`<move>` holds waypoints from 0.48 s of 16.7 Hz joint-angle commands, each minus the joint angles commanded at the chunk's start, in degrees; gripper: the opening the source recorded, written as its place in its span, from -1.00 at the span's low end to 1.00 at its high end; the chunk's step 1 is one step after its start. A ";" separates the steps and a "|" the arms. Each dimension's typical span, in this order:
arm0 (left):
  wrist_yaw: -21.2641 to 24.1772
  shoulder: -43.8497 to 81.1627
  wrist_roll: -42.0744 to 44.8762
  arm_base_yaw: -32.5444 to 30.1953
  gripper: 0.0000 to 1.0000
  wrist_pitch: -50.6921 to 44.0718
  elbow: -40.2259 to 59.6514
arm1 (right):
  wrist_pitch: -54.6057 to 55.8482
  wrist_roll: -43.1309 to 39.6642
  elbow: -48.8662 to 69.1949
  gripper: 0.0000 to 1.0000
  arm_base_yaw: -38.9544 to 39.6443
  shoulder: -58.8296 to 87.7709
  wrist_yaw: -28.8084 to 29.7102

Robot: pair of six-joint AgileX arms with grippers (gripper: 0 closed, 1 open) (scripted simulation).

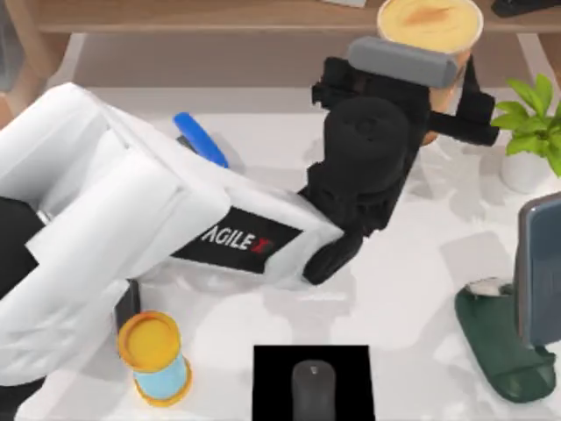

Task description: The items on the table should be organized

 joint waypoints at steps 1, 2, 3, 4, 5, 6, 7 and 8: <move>1.46 -0.69 0.09 1.03 -1.00 -0.73 0.61 | 0.00 0.00 0.00 1.00 0.00 0.00 0.00; 2.74 -1.36 0.19 2.28 -1.00 -1.46 1.18 | 0.00 0.00 0.00 1.00 0.00 0.00 0.00; 3.89 -2.03 0.30 3.68 -1.00 -2.22 1.72 | 0.00 0.00 0.00 1.00 0.00 0.00 0.00; 4.97 -2.68 0.39 5.15 -1.00 -3.00 2.23 | 0.00 0.00 0.00 1.00 0.00 0.00 0.00; 6.02 -3.32 0.46 6.66 -1.00 -3.82 2.69 | 0.00 0.00 0.00 1.00 0.00 0.00 0.00; 7.01 -3.94 0.52 8.20 -1.00 -4.67 3.11 | 0.00 0.00 0.00 1.00 0.00 0.00 0.00; 7.95 -4.57 0.56 9.81 -1.00 -5.56 3.49 | 0.00 0.00 0.00 1.00 0.00 0.00 0.00; 8.80 -5.23 0.56 11.57 -1.00 -6.52 3.85 | 0.00 0.00 0.00 1.00 0.00 0.00 0.00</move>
